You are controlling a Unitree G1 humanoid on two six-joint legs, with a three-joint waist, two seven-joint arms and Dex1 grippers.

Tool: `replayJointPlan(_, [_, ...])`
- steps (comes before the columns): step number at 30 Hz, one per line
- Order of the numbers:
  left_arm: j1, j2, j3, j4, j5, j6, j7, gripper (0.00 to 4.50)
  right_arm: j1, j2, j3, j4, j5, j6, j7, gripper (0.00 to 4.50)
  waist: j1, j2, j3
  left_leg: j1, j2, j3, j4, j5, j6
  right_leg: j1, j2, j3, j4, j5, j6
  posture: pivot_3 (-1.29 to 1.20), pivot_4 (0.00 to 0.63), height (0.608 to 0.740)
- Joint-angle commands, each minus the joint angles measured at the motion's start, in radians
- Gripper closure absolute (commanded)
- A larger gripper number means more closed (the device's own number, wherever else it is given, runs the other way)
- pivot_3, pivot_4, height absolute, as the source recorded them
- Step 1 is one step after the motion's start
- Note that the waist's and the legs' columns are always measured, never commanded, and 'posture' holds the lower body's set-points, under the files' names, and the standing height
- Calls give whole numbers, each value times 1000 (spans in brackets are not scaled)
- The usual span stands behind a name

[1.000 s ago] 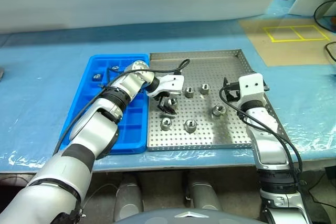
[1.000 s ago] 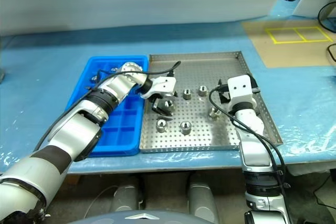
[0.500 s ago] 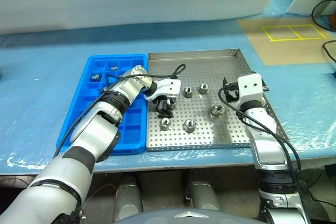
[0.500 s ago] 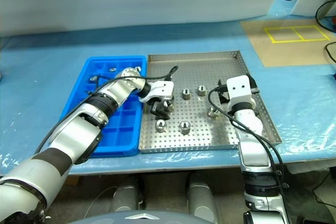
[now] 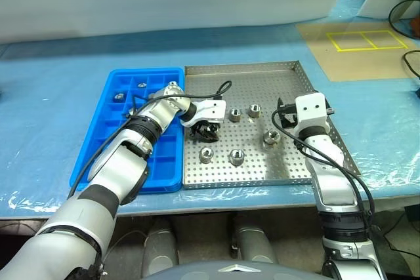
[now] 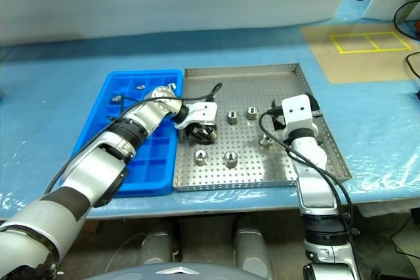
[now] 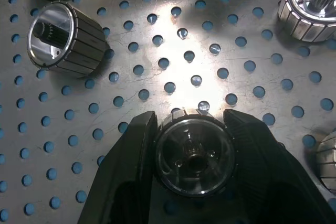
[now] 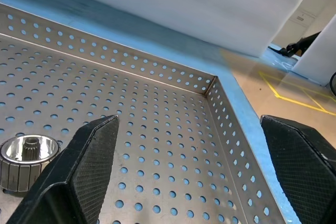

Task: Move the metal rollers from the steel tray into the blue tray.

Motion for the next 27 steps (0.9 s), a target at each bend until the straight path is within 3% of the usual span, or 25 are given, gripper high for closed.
replayJointPlan(1, [-5, -3, 75, -65, -65, -12, 7, 2779, -26, -1, 3, -7, -6, -21, 2, 0, 0, 0, 0, 0, 0, 0, 0, 0, 0, 0, 0, 0, 0, 0, 0, -333, 150, 740])
replayJointPlan(5, [18, 22, 162, -248, -218, 107, -142, 2779, -56, -4, 17, -21, 28, -2, 57, 0, 2, -1, 1, -2, 0, 0, 0, 0, 0, -1, 0, 0, 0, 2, -3, -316, 150, 740])
replayJointPlan(8, [48, 94, 218, -423, -298, 188, -189, 2779, -101, -9, 59, -66, 123, 30, 202, 0, -5, 0, 2, -1, 1, 1, 0, 0, 0, -2, 0, 0, 0, 2, -4, -279, 150, 740])
replayJointPlan(12, [77, 187, 289, -570, -358, 312, -158, 2779, -173, -5, 91, -61, 213, 70, 324, 0, -2, 1, 2, 1, 5, 3, -1, 0, -1, -2, 2, -1, 2, 1, -6, -213, 150, 740])
replayJointPlan(16, [163, 329, 335, -670, -345, 329, -122, 2779, -269, -14, 148, -4, 289, 85, 476, 0, 3, 1, 2, 1, 4, 3, -2, 0, -1, -2, 1, -1, 2, 1, -6, -116, 150, 740])
replayJointPlan(20, [290, 469, 383, -755, -319, 323, -53, 2779, -347, -20, 224, 81, 323, 49, 632, 0, 12, 1, 2, 2, 6, 3, -5, 1, -2, -2, 2, -3, 2, 0, -8, 5, 150, 740])
replayJointPlan(27, [587, 596, 572, -1026, -402, 514, 89, 2779, -483, 38, 307, 285, 329, -68, 797, 0, 69, 0, 3, 1, 8, 2, -15, 4, -7, -5, 2, -10, 3, -4, -14, 197, 150, 740])
